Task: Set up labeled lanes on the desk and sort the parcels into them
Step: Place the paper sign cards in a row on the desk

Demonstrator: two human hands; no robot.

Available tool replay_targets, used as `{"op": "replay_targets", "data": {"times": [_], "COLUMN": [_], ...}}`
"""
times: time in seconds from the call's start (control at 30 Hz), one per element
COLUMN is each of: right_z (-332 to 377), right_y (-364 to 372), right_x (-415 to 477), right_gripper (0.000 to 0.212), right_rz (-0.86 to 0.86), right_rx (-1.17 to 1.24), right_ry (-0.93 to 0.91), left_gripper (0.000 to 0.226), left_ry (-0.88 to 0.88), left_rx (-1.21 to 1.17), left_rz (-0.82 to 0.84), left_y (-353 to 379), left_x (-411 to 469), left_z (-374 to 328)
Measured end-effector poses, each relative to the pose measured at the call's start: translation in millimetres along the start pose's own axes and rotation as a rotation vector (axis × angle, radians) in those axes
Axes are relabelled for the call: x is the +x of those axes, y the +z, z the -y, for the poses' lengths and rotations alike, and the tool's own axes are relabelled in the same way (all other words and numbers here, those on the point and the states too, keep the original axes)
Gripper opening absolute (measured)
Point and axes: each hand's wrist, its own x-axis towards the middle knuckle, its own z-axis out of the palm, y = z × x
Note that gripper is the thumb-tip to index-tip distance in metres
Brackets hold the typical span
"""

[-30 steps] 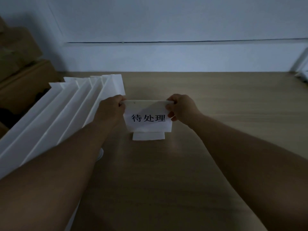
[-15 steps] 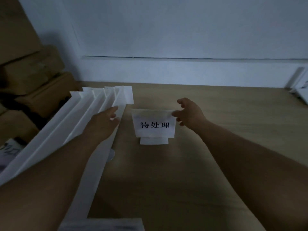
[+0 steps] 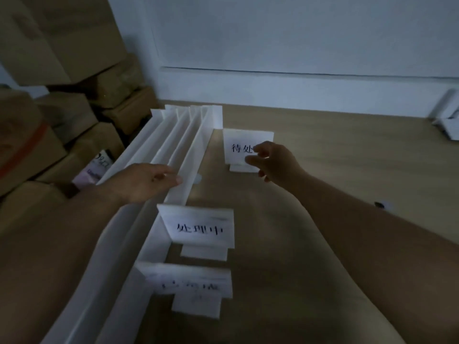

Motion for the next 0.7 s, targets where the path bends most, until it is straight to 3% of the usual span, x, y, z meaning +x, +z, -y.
{"op": "replay_targets", "data": {"times": [0.17,0.4,0.6,0.7], "right_z": [6.0,10.1,-1.1,-8.2], "right_y": [23.5,57.6,68.1,56.9], "right_x": [-37.7,-66.4,-77.4,-82.1], "right_gripper": [0.044,0.052,0.014,0.010], "right_rz": [0.086,0.219,0.282,0.252], "right_rx": [0.029,-0.035,-0.119,-0.124], "right_ry": [0.008,0.003,0.072,0.067], "left_gripper": [0.073,0.060,0.040,0.028], "left_ry": [-0.015,0.003,0.061,0.100], "left_rx": [0.150,0.205,0.262,0.252], "left_rz": [0.095,0.079,0.053,0.069], "left_y": [10.9,29.8,38.3,41.6], "left_x": [-24.8,-29.9,-21.2,-18.9], "left_z": [10.5,22.9,16.3,2.0]}}
